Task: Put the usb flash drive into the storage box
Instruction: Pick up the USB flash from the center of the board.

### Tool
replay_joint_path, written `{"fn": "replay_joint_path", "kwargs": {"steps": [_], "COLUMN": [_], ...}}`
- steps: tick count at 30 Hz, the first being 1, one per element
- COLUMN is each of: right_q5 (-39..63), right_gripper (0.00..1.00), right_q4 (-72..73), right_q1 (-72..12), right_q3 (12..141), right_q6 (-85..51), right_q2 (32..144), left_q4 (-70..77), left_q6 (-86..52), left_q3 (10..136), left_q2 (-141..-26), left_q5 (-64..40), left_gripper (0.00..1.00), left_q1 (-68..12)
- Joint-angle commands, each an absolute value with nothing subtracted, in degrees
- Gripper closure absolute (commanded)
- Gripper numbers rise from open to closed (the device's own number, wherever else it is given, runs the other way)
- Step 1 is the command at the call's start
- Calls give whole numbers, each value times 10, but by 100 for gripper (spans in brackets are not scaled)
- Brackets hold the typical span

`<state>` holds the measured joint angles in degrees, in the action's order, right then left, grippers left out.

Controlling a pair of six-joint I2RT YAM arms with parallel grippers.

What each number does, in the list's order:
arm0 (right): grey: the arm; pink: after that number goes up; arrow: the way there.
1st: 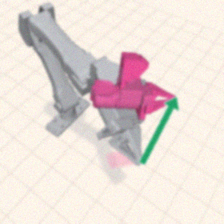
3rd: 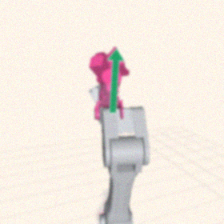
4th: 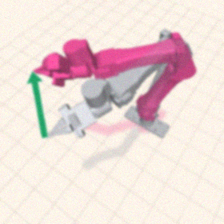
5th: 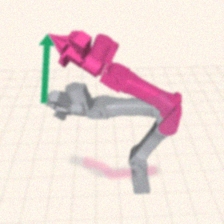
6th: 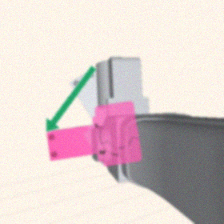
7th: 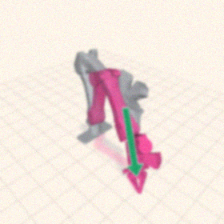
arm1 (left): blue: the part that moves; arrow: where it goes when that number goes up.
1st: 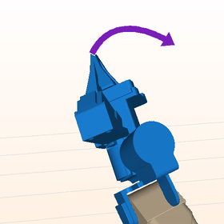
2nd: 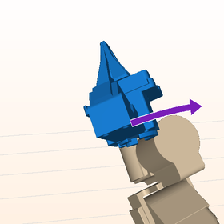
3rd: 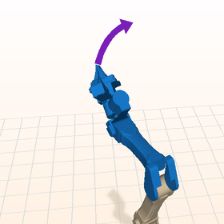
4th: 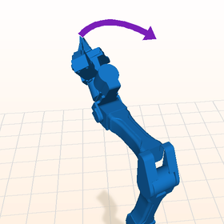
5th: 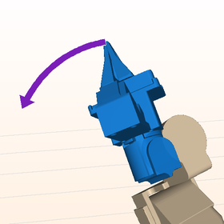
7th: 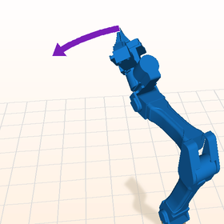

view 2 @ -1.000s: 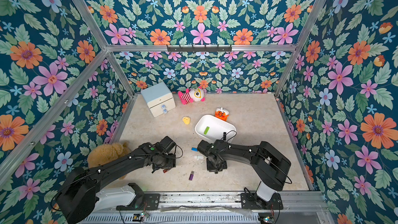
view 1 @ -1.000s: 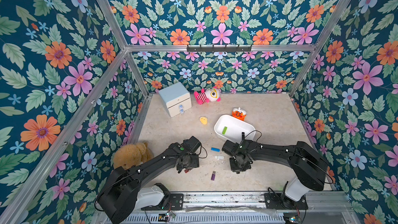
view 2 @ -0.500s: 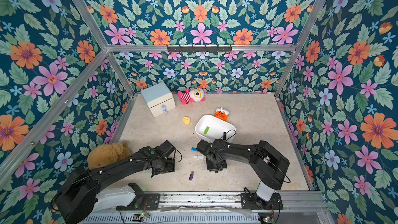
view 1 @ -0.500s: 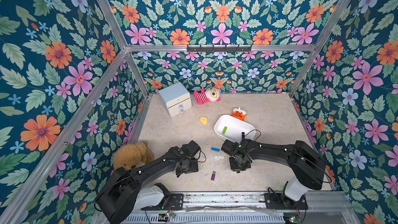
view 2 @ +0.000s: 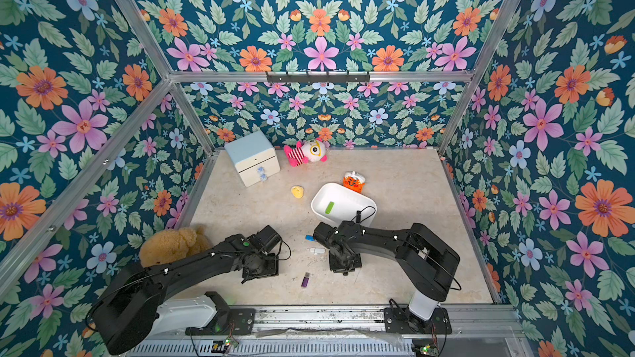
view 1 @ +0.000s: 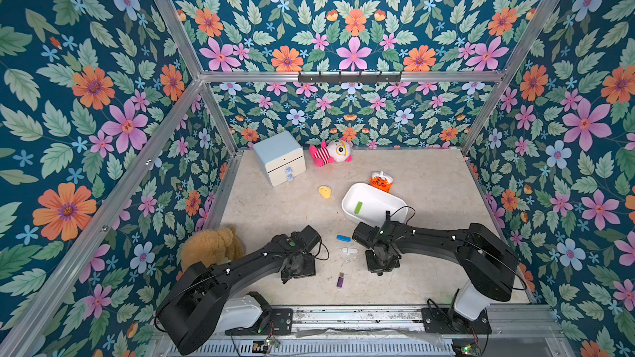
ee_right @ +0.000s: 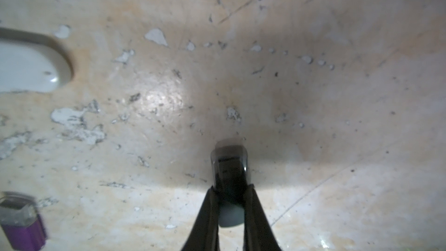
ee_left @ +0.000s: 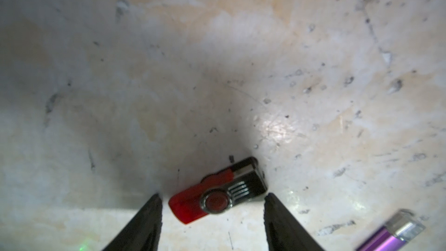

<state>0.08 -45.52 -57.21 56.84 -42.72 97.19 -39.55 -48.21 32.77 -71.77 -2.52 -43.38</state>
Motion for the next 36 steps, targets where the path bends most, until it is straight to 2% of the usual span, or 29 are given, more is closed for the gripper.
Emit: {"fn": "replay_joint_path", "kwargs": {"steps": [1,7,13,19,26,31,36], "right_q5": [-6,-5,-6,-7,-10,-20,-34], "right_gripper": [100,100,100,100,100,100,100], "right_q4": [-463,-462,-464,-464,-464,-478,-503], "right_q1": [-571,-570,-570,-569,-569,-569,-570], "right_q3": [569,568,568,568,565,570,585], "right_q6": [-426,-426,-427,-427,-426,-429,-431], "right_q2": [976,976,977,976,972,962,940], "left_q4": [-386,-375,-336,-342,-336,-337,-354], "left_q6": [-487,-488,-500,-500,-501,-500,-496], "left_q3": [322,316,322,317,313,313,327], "left_q2": [-727,-729,-726,-744,-749,-748,-746], "left_q5": [-26,-41,-73,-59,-60,-58,-47], "left_gripper": [36,44,47,53,72,100,100], "left_q1": [-433,-434,-440,-446,-447,-446,-446]}}
